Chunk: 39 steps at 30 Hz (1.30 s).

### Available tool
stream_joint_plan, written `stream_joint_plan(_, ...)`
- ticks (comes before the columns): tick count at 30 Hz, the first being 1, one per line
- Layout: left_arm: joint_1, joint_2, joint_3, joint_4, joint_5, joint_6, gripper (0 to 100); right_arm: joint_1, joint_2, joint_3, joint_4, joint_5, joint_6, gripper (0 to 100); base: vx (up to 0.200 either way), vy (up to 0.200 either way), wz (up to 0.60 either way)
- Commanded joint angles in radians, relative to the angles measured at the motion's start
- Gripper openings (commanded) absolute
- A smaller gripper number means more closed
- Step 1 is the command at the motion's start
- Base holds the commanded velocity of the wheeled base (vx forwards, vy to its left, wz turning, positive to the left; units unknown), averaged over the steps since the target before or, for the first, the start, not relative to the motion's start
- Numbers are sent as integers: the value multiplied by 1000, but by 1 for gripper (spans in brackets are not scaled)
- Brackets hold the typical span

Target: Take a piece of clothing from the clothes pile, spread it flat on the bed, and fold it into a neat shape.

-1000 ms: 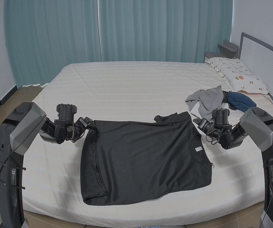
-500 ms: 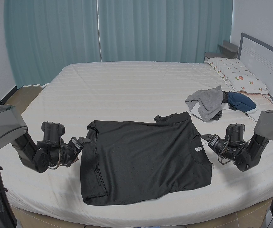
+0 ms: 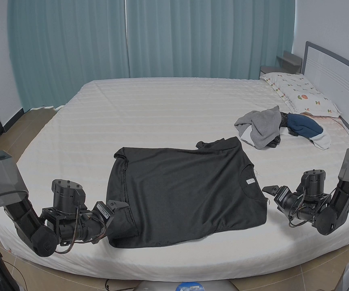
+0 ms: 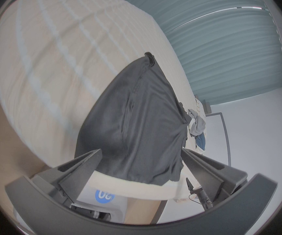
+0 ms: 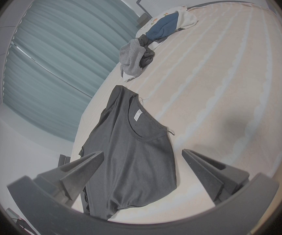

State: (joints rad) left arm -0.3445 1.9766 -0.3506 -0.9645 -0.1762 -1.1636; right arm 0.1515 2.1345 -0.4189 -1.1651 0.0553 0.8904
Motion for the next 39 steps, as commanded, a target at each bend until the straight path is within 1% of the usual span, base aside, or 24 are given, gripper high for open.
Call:
stream_joint_plan(1,-30,-10,9,0,0,-14,100,3,-10,6,1,0,2,100,0,0,0)
stream_joint_plan(4,-50,-2,12,0,-2,-22,100,13,-8,11,1,0,4,100,0,0,0)
stream_joint_plan(8,-99,44,12,-2,6,-13,100,25,-11,11,1,0,19,100,0,0,0)
stream_joint_plan(13,-113,71,1,-2,11,-10,100,31,-8,11,1,0,22,100,0,0,0)
stream_joint_plan(17,-137,94,-14,-2,43,-8,100,31,-4,11,-1,0,22,100,0,0,0)
stream_joint_plan(20,-136,137,-68,0,89,7,100,34,-8,11,-1,0,22,100,0,0,0)
stream_joint_plan(27,-136,189,-105,6,161,71,100,36,-7,11,-1,0,24,100,0,0,0)
stream_joint_plan(32,-125,248,-134,-2,248,119,100,36,-5,11,-1,0,24,100,0,0,0)
stream_joint_plan(36,-70,284,-171,-22,325,131,100,34,-4,9,-1,0,24,100,0,0,0)
stream_joint_plan(39,-31,275,-151,-80,328,131,100,34,-1,9,-1,0,24,100,0,0,0)
